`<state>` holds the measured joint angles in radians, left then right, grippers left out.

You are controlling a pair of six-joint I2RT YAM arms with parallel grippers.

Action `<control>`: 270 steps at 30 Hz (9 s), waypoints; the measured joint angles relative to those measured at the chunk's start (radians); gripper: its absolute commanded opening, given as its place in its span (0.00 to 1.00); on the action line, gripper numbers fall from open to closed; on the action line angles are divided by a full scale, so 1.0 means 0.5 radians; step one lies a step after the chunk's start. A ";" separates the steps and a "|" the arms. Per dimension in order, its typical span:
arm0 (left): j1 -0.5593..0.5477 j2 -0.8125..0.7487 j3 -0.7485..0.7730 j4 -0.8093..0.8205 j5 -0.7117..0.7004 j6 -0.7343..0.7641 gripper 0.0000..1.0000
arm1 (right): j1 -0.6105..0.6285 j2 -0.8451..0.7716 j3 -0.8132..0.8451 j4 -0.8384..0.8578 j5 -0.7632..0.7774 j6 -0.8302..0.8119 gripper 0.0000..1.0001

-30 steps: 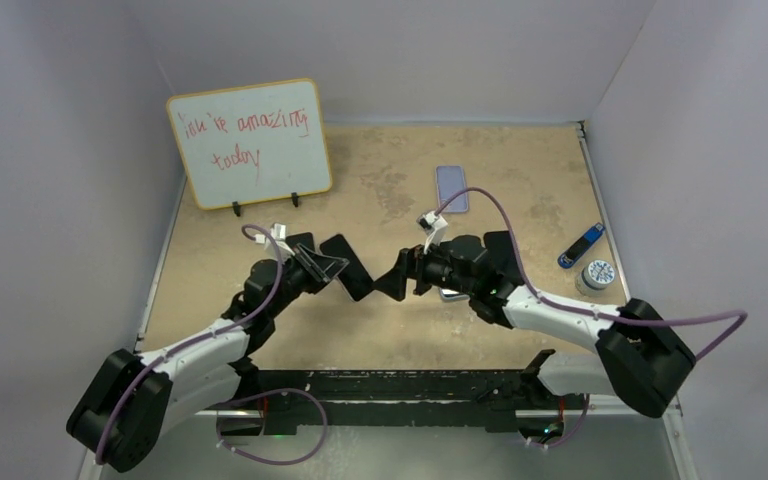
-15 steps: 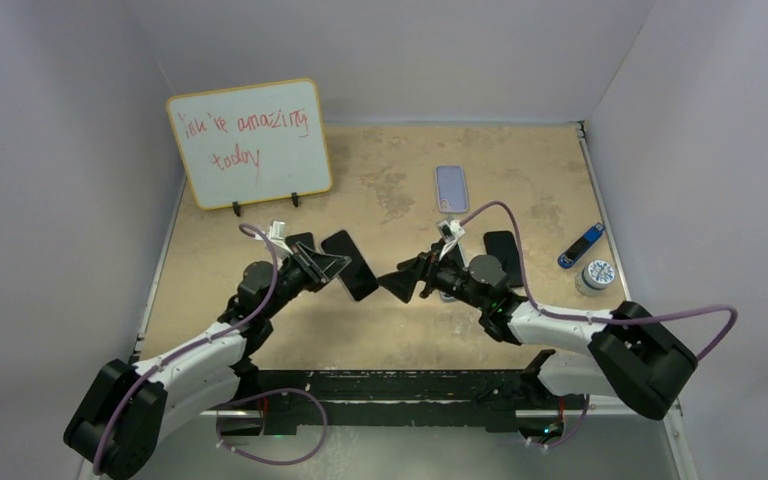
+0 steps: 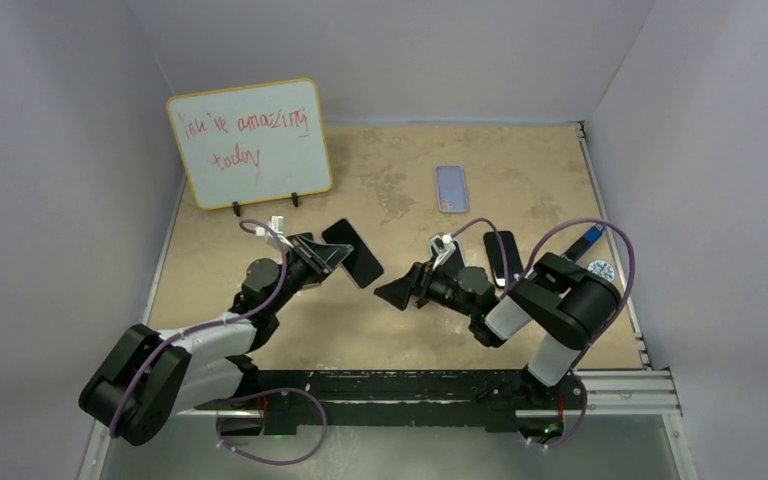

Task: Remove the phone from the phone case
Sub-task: Pick up the phone at the center of the board, then remove the phone case from the phone.

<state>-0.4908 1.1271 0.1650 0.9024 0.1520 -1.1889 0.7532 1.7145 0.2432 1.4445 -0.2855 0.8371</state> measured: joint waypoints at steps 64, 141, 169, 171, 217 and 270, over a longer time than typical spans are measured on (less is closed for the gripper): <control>-0.078 0.111 0.058 0.414 -0.155 -0.517 0.00 | 0.106 -0.201 0.248 0.228 -0.240 -0.304 0.00; 0.206 0.031 0.703 -0.375 1.521 0.490 0.00 | -0.216 -0.903 0.658 -1.635 -1.347 -1.442 0.45; 0.192 0.105 0.719 -0.055 1.718 0.424 0.00 | -0.185 -0.919 0.684 -1.714 -1.418 -1.743 0.00; 0.193 0.105 0.709 -0.043 1.717 0.423 0.00 | -0.184 -0.918 0.689 -1.740 -1.421 -1.821 0.00; 0.194 -0.195 0.580 -0.773 0.890 0.304 0.00 | -0.114 -1.057 0.580 -1.695 -0.185 -1.505 0.84; 0.083 -0.077 0.275 -0.733 0.095 0.224 0.00 | 0.439 -0.463 1.210 -2.513 0.446 -1.072 0.77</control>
<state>-0.4492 1.0885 0.3027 0.5358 0.1993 -1.0767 0.9730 1.4830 0.8482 0.1879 -0.0628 0.3012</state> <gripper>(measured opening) 0.152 0.803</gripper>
